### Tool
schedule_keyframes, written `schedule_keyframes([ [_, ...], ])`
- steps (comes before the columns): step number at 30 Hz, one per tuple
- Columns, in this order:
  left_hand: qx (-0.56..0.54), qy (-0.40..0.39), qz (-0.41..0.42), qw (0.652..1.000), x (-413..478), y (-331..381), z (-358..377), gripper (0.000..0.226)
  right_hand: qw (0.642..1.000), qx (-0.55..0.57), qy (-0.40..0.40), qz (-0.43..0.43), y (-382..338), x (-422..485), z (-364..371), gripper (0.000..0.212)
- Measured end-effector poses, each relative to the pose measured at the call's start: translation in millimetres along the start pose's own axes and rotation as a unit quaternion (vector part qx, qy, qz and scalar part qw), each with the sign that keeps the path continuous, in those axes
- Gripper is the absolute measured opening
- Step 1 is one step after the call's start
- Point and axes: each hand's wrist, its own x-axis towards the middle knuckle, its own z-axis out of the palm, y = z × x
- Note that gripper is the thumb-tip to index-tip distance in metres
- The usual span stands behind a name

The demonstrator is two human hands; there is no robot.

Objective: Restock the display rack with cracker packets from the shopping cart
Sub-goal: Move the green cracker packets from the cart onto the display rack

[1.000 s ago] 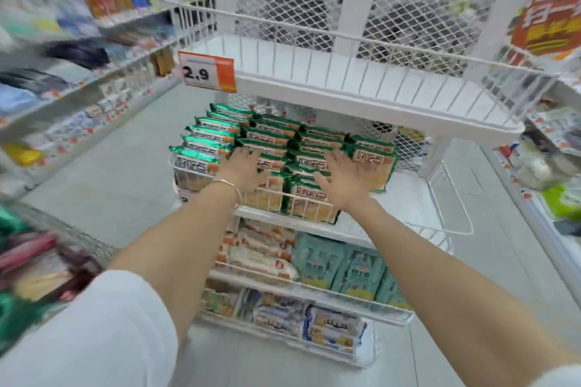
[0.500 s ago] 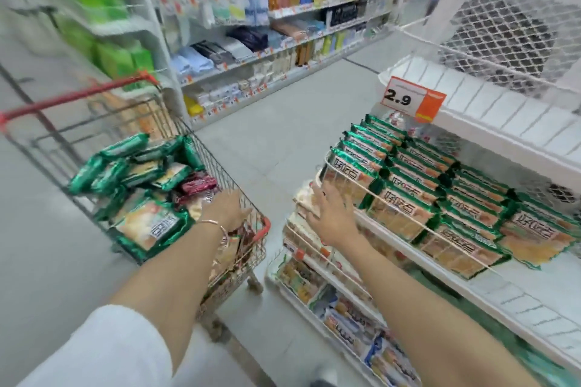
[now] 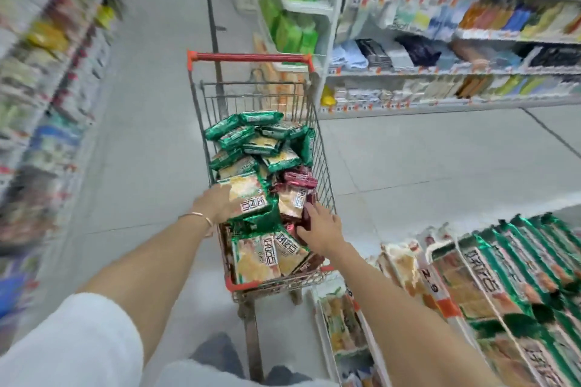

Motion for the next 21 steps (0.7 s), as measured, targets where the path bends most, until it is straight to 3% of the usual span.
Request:
schedule_keyframes([
  [4, -0.054, 0.015, -0.004, 0.998, 19.8, -19.2, -12.8, 0.061, 0.998, 0.052, -0.022, -0.006, -27.5, 45.0, 7.3, 0.069],
  [9, -0.063, 0.003, 0.027, 0.998, 64.7, -38.1, -36.8, 0.054, 0.984, 0.148, -0.085, 0.049, -62.9, 111.0, 20.0, 0.067],
  [11, -0.062, -0.009, 0.043, 0.997, 82.4, -44.3, -49.5, 0.051, 0.970, 0.205, -0.093, 0.093, -78.7, 131.7, 25.3, 0.070],
  [14, -0.049, -0.017, 0.080, 0.995, 105.2, -51.9, -68.9, 0.052, 0.967, 0.199, -0.103, 0.121, -93.6, 151.5, 39.9, 0.085],
  [16, -0.038, -0.020, 0.104, 0.994, 121.1, -53.6, -81.7, 0.052, 0.973, 0.167, -0.082, 0.138, -97.3, 164.6, 56.1, 0.085],
  [19, -0.022, -0.054, 0.145, 0.988, 145.7, -42.8, -87.6, 0.044, 0.954, 0.231, -0.049, 0.185, -103.3, 170.3, 66.9, 0.070],
  [21, 0.004, -0.089, 0.172, 0.981, 157.1, -25.2, -81.7, 0.048, 0.945, 0.255, -0.044, 0.197, -105.7, 167.7, 66.3, 0.080],
])
